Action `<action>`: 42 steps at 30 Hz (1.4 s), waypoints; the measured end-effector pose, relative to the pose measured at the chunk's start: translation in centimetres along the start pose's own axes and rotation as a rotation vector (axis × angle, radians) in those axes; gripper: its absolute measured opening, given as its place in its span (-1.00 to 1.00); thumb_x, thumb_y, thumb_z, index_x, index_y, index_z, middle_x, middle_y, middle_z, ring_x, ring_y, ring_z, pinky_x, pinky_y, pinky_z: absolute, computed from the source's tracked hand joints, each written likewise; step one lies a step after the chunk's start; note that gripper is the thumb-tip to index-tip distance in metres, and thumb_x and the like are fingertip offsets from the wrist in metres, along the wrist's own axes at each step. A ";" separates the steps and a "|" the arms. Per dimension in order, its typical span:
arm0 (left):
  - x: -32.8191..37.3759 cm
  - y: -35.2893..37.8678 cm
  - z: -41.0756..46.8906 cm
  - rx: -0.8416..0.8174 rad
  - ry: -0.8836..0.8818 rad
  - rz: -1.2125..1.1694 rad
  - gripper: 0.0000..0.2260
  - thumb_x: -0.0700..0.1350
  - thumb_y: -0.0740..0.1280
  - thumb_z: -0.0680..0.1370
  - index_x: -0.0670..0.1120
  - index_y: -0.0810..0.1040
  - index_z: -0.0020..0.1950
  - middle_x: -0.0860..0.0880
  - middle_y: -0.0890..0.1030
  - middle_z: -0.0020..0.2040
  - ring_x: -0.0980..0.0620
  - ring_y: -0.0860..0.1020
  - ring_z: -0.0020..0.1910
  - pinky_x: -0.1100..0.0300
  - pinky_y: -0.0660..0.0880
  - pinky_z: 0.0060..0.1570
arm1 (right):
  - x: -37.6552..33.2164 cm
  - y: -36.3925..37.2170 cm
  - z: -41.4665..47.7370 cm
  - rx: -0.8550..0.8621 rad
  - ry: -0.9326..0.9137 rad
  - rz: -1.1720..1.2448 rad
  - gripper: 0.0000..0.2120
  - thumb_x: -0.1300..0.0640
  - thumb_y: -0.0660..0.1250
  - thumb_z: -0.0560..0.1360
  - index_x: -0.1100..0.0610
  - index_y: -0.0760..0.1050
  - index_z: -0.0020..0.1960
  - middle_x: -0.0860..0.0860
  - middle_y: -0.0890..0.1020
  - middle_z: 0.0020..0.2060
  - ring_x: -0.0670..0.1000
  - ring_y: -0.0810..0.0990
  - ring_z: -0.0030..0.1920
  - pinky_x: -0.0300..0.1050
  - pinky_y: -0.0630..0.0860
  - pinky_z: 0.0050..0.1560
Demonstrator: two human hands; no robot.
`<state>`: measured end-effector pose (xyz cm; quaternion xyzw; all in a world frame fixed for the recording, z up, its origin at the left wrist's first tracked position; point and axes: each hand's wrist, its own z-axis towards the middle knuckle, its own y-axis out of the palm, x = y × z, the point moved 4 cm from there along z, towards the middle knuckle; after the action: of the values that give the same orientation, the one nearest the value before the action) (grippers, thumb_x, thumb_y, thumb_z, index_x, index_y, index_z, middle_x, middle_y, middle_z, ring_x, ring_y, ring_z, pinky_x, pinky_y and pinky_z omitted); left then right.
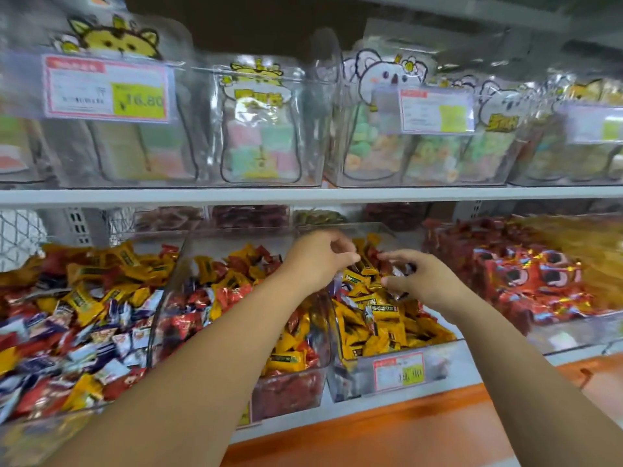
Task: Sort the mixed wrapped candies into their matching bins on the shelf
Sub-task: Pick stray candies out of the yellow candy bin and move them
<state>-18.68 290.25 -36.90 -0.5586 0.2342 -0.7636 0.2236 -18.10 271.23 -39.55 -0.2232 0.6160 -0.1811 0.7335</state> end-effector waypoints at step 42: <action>-19.1 -21.8 -18.1 -0.073 -0.222 0.502 -0.52 0.12 0.43 0.47 0.09 0.46 0.37 0.03 0.48 0.25 0.02 0.42 0.22 0.04 0.43 0.20 | -20.8 31.0 -5.4 -0.741 -0.666 -1.082 -0.56 0.18 0.39 0.44 -0.18 0.43 0.23 -0.07 0.49 0.10 0.01 0.47 0.00 -0.10 0.43 -0.17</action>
<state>-32.46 320.90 -42.78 -0.5712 0.3666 -0.6094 0.4099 -27.35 307.81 -40.28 -0.7724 0.1853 -0.2203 0.5661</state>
